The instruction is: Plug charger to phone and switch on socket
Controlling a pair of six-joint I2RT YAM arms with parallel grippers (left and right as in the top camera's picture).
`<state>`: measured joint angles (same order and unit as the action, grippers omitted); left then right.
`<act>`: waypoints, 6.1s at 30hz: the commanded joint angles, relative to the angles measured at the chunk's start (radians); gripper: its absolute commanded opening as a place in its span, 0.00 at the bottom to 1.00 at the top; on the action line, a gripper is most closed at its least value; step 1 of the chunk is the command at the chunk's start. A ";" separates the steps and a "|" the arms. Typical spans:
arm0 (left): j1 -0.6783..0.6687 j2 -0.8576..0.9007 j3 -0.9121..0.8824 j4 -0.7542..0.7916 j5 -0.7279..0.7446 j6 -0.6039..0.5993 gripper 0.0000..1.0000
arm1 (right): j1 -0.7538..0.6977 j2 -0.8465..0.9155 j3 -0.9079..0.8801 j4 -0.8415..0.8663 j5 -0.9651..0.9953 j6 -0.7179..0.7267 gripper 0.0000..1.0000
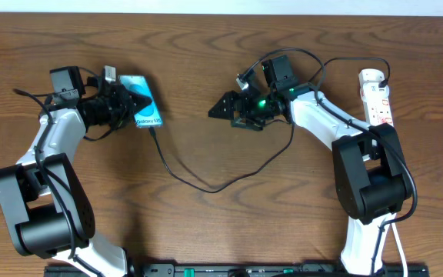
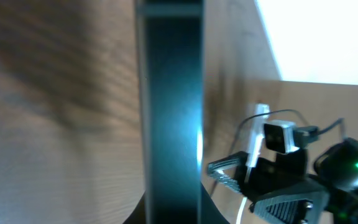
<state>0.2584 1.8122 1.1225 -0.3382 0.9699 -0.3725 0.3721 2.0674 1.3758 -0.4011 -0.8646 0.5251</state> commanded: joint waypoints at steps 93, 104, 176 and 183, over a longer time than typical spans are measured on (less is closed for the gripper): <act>0.004 0.101 -0.013 -0.149 -0.345 0.151 0.07 | -0.013 -0.014 0.116 -0.262 0.253 -0.153 0.99; 0.004 0.101 -0.013 -0.128 -0.387 0.178 0.07 | -0.013 -0.014 0.116 -0.261 0.253 -0.153 0.99; -0.002 0.113 -0.013 -0.186 -0.388 0.196 0.38 | -0.015 -0.014 0.116 -0.270 0.256 -0.153 0.99; -0.003 0.113 -0.013 -0.207 -0.404 0.196 0.38 | -0.016 -0.014 0.116 -0.270 0.256 -0.153 0.99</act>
<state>0.2581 1.9205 1.1183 -0.5259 0.6075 -0.1825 0.3611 2.0674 1.4719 -0.6697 -0.6056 0.3851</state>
